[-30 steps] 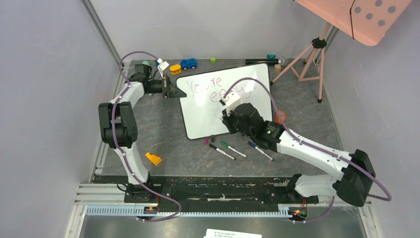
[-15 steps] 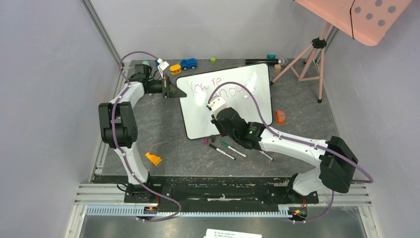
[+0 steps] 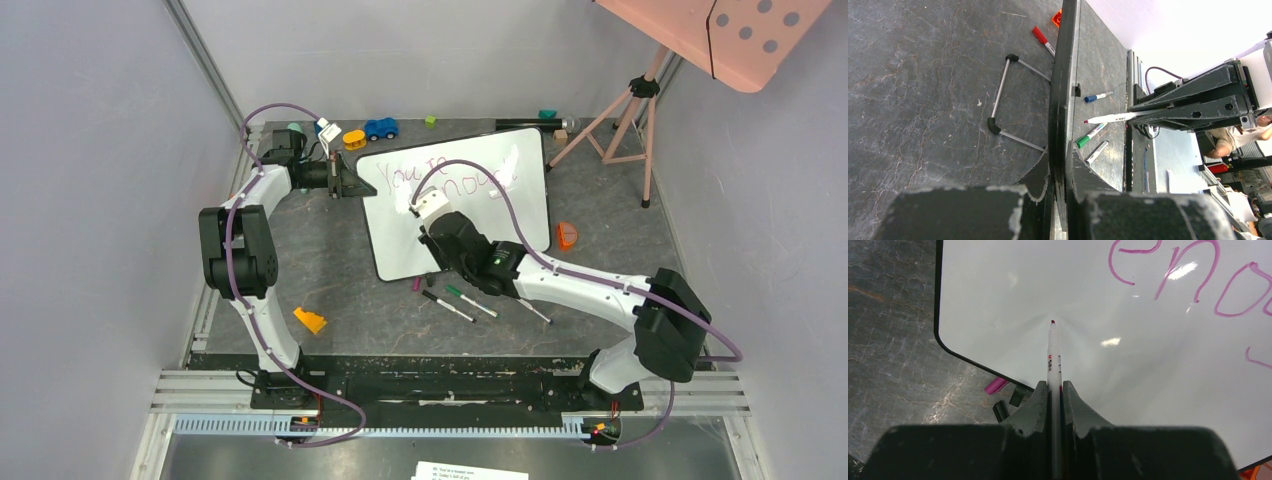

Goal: Write a sentence on the whiteboard

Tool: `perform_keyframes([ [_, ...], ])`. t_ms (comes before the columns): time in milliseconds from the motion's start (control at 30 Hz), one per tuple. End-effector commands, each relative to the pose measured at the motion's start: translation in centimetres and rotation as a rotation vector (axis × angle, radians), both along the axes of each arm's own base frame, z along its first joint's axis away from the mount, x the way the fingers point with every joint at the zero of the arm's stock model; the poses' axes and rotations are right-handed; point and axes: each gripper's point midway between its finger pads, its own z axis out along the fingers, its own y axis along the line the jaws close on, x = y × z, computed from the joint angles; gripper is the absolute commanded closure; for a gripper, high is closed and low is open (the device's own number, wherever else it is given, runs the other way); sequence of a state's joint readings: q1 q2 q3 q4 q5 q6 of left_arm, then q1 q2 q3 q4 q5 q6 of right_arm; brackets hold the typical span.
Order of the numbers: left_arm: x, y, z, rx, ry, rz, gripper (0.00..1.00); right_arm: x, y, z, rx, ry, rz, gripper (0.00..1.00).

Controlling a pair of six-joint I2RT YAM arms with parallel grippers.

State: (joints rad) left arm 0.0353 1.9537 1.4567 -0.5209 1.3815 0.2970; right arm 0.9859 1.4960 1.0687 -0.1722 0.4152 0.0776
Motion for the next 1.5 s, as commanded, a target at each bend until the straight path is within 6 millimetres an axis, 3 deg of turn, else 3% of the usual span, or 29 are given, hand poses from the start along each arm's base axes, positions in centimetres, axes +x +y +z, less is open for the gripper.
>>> perform_keyframes([
  [0, 0.7, -0.1, -6.5, 0.247, -0.091, 0.019, 0.98, 0.4, 2.4, 2.5, 0.074, -0.045, 0.038, 1.0],
  [1133, 0.7, -0.1, -6.5, 0.247, -0.09, 0.02, 0.98, 2.0, 3.8, 1.0, -0.017, -0.056, -0.008, 1.0],
  [1467, 0.7, -0.1, -6.6, 0.247, -0.088, 0.021, 0.98, 0.5, 4.8, -0.4, -0.035, -0.021, 0.077, 1.0],
])
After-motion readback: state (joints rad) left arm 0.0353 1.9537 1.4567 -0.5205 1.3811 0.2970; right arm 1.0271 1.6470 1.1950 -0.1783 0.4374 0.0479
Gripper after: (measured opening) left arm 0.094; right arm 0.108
